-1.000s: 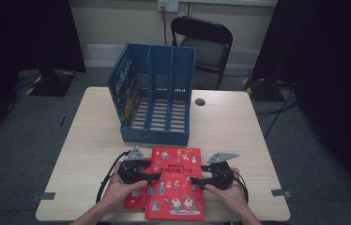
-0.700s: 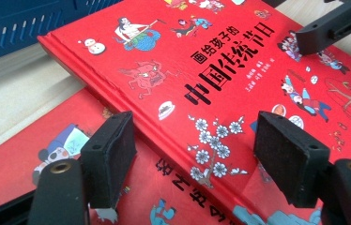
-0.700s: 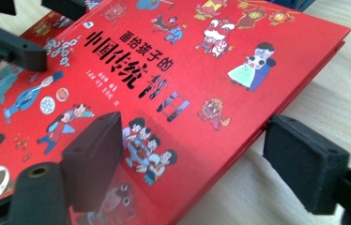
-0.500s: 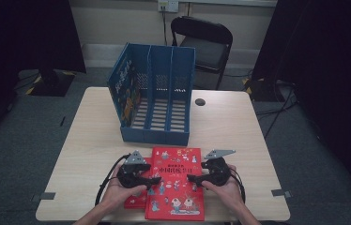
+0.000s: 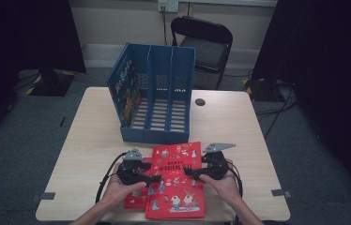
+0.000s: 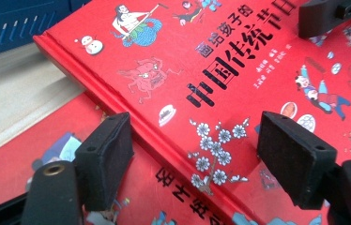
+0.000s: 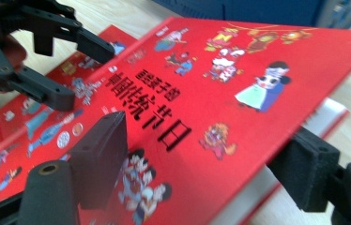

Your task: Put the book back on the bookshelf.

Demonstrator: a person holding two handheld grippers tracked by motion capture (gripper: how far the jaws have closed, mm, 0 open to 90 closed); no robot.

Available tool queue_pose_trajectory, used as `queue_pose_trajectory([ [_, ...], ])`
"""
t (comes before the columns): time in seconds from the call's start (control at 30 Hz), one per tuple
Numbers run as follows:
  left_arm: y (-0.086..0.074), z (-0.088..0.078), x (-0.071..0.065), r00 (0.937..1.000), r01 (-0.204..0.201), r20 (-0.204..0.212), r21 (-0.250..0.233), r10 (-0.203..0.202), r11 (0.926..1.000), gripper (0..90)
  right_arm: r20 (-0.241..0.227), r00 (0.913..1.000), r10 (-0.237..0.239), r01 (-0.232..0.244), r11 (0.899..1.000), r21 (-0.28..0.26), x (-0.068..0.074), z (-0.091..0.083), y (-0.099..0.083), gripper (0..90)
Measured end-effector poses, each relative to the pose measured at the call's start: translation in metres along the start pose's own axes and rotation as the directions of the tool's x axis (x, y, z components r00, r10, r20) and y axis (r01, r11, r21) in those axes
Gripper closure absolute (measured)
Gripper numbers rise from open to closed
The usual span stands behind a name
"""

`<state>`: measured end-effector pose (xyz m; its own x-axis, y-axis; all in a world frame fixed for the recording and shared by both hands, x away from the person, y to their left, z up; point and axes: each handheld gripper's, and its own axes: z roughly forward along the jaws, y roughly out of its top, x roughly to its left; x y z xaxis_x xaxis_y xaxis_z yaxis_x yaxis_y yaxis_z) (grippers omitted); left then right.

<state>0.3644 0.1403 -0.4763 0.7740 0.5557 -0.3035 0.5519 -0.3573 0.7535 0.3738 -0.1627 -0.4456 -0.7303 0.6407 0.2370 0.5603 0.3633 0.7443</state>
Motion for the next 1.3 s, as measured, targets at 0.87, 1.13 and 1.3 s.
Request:
queue_pose_trajectory([
  [0.87,0.006,0.004,0.001,0.9998,-0.007,-0.016,0.008,0.007,0.9999,25.6,-0.039,0.9990,0.024,-0.025,1.000,-0.014,-0.008,0.016,0.011,32.5],
  [1.13,0.006,0.003,0.001,0.9998,-0.013,-0.014,0.003,0.013,0.9999,25.5,-0.029,0.9996,0.005,-0.006,1.000,-0.020,-0.006,0.013,0.014,35.8],
  [1.3,0.006,0.002,0.000,0.9996,-0.024,-0.015,-0.006,0.024,0.9997,25.7,-0.023,0.9997,-0.012,0.011,1.000,-0.027,-0.004,0.011,0.015,36.2],
])
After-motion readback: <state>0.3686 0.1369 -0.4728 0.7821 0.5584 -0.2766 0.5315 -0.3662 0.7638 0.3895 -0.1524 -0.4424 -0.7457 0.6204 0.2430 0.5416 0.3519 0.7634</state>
